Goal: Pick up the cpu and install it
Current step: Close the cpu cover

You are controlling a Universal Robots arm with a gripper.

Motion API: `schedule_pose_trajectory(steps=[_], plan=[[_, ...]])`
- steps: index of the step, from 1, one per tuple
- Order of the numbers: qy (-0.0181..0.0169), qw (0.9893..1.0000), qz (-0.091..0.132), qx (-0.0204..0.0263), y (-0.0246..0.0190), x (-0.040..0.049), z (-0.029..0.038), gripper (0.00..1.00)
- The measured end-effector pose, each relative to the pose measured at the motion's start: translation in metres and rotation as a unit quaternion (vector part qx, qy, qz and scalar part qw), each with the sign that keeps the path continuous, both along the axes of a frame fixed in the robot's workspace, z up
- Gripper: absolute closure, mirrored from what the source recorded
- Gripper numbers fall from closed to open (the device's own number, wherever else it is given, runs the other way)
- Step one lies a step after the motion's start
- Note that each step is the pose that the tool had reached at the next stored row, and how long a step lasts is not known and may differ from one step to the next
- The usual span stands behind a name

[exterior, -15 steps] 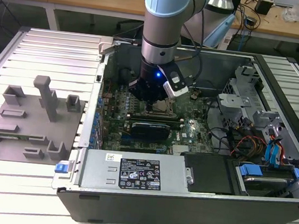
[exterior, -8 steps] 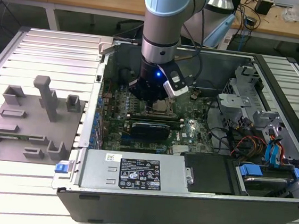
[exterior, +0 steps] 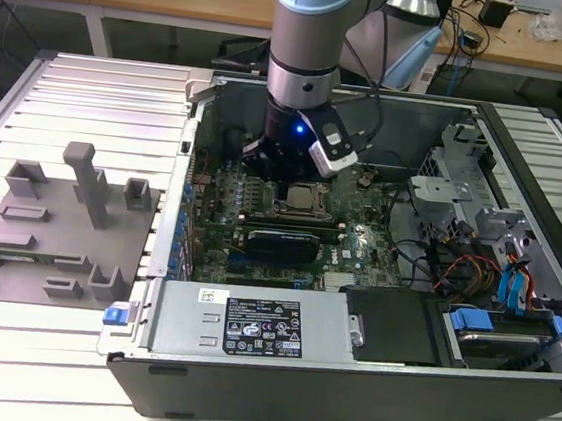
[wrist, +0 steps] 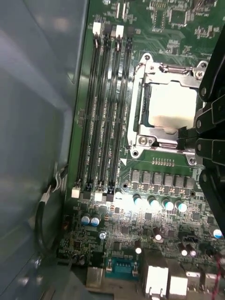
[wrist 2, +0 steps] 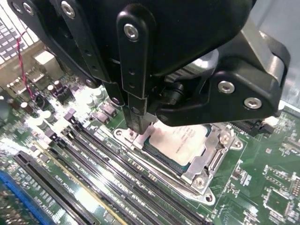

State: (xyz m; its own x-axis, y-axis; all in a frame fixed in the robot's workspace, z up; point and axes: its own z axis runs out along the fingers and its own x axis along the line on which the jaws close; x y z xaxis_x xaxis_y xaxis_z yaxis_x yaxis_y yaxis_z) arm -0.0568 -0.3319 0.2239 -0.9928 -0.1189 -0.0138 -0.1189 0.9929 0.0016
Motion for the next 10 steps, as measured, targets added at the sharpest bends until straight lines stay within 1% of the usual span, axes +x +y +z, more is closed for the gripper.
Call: schedule_pose_trajectory(steps=[3,5,10], plan=[[0.0000,1.0000,0.000,0.0001,0.0000,0.0000,0.0077,0.89],[0.0000,1.0000,0.000,0.0000,0.0000,0.0000,0.0103,0.89],[0.0001,1.0000,0.000,-0.0001,0.0000,0.0009,0.0108,0.89]])
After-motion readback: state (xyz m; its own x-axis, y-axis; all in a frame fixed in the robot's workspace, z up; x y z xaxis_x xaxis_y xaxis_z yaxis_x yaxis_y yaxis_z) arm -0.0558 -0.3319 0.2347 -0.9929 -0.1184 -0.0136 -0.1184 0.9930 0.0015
